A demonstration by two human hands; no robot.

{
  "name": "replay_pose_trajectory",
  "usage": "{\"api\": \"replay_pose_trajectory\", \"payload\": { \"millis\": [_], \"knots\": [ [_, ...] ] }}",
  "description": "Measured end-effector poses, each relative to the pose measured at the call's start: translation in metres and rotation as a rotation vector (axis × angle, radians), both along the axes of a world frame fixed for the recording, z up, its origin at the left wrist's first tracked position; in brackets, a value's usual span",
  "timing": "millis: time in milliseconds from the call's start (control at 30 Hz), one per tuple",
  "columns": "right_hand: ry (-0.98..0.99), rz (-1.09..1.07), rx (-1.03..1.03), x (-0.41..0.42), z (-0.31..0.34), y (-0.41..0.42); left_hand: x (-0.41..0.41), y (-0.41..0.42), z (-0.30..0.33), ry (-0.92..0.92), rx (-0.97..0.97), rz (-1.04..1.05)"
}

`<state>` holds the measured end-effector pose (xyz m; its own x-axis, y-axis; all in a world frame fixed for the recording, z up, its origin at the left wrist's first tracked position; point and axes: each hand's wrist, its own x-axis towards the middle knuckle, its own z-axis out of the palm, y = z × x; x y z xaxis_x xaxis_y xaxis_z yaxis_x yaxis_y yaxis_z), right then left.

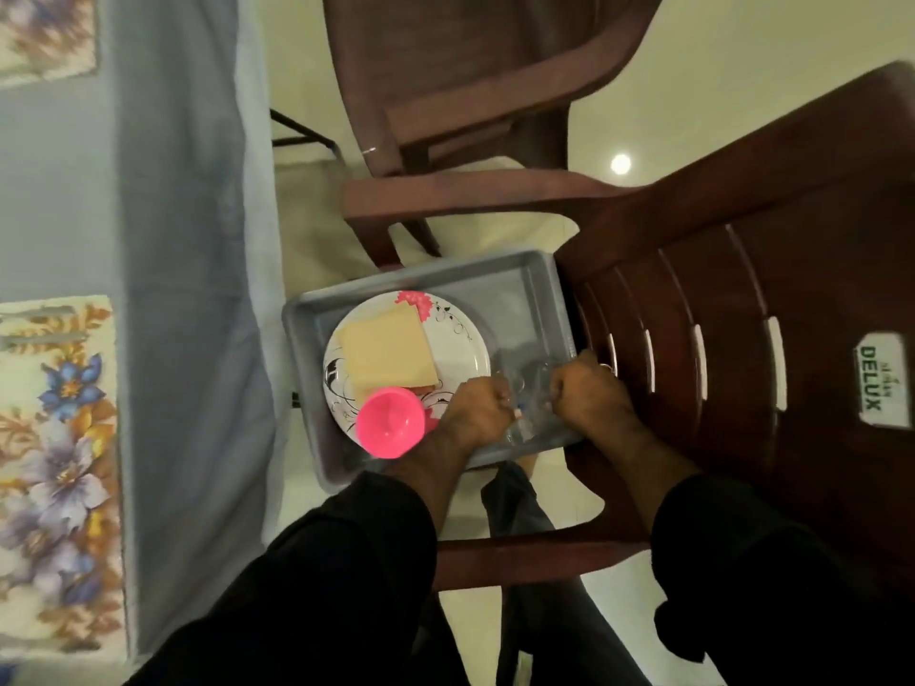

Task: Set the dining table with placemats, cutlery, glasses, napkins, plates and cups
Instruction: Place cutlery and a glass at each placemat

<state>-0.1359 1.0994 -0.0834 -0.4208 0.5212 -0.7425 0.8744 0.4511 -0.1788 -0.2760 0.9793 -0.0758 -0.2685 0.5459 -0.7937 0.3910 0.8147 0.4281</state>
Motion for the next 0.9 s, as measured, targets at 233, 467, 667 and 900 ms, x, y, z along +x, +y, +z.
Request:
{"api": "replay_pose_trajectory", "payload": {
  "millis": [233, 467, 667, 900],
  "knots": [
    [0.323, -0.258, -0.129, 0.008, 0.094, 0.006, -0.027, -0.034, 0.096, -0.001, 0.263, 0.372],
    [0.711, -0.42, -0.182, -0.039, 0.23, -0.026, -0.087, -0.1, 0.226, -0.036, 0.609, 0.786],
    [0.969, -0.436, -0.521, -0.097, 0.325, -0.114, -0.103, -0.216, 0.334, 0.004, 0.896, 1.033],
    [1.048, -0.31, -1.048, -0.125, 0.432, -0.321, -0.054, -0.436, 0.449, -0.02, 1.289, 1.335]
  ]
}}
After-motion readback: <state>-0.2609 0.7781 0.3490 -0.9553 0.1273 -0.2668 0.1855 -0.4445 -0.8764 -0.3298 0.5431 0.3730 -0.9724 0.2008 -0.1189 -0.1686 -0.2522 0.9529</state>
